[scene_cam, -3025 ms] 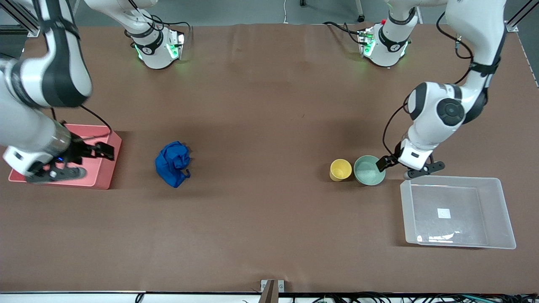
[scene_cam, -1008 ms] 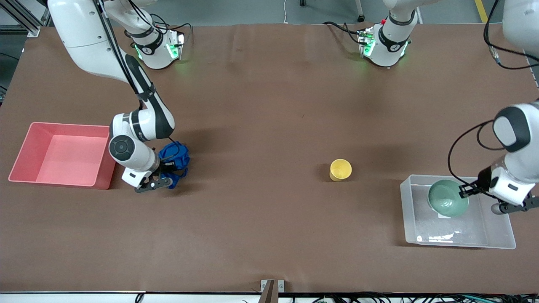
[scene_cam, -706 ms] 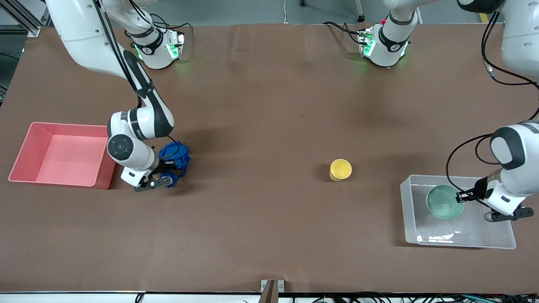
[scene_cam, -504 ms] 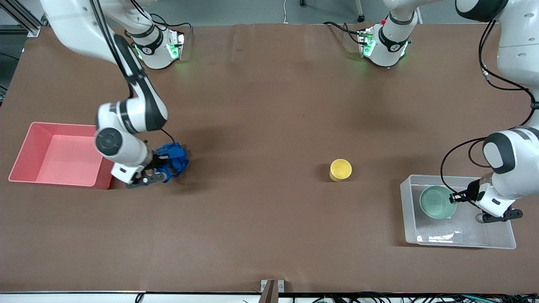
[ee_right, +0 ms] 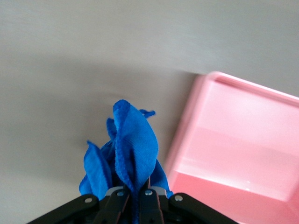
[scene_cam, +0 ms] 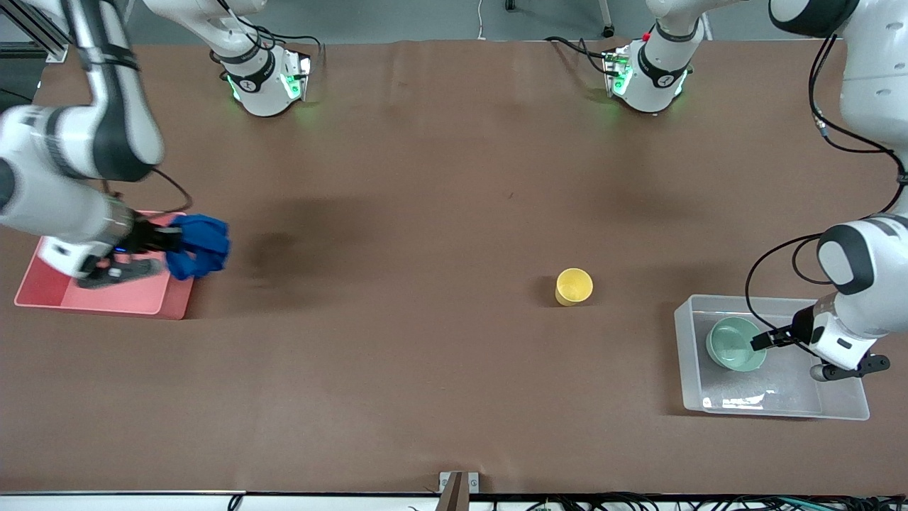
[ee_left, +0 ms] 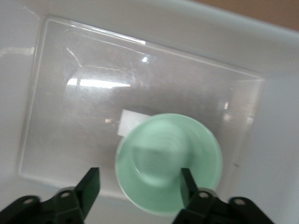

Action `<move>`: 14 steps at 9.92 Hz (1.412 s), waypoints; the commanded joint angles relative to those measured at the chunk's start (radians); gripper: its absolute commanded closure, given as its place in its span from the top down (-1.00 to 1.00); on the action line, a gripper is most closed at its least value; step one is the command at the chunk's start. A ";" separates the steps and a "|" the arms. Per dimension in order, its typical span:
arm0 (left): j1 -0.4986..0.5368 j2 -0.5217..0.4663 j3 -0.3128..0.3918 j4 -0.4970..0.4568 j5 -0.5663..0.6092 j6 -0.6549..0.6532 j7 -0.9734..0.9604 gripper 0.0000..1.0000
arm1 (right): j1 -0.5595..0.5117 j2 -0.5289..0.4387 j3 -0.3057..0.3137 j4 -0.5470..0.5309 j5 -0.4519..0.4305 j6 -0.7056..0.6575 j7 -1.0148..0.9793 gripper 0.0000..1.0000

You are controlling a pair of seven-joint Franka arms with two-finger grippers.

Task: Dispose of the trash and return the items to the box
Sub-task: 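Drop the cloth into the pink bin while the left gripper reaches the cup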

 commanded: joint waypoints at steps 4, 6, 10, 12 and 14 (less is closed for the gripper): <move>-0.040 -0.196 -0.228 -0.146 0.015 -0.240 -0.475 1.00 | -0.206 0.098 0.016 0.041 -0.008 0.115 -0.087 -0.90; -0.106 -0.192 -0.277 -0.171 0.017 -0.235 -0.682 0.98 | -0.227 0.157 0.016 0.041 -0.007 0.203 -0.099 0.06; -0.213 -0.186 -0.277 -0.350 0.017 0.020 -0.881 0.67 | -0.215 0.139 0.016 0.125 -0.003 0.151 -0.085 1.00; -0.229 -0.161 -0.277 -0.418 0.017 0.157 -0.916 0.58 | -0.206 0.120 0.024 0.241 0.000 0.027 -0.068 1.00; -0.247 -0.132 -0.273 -0.447 0.017 0.228 -0.933 0.32 | -0.154 0.067 0.024 0.282 0.000 -0.039 0.008 1.00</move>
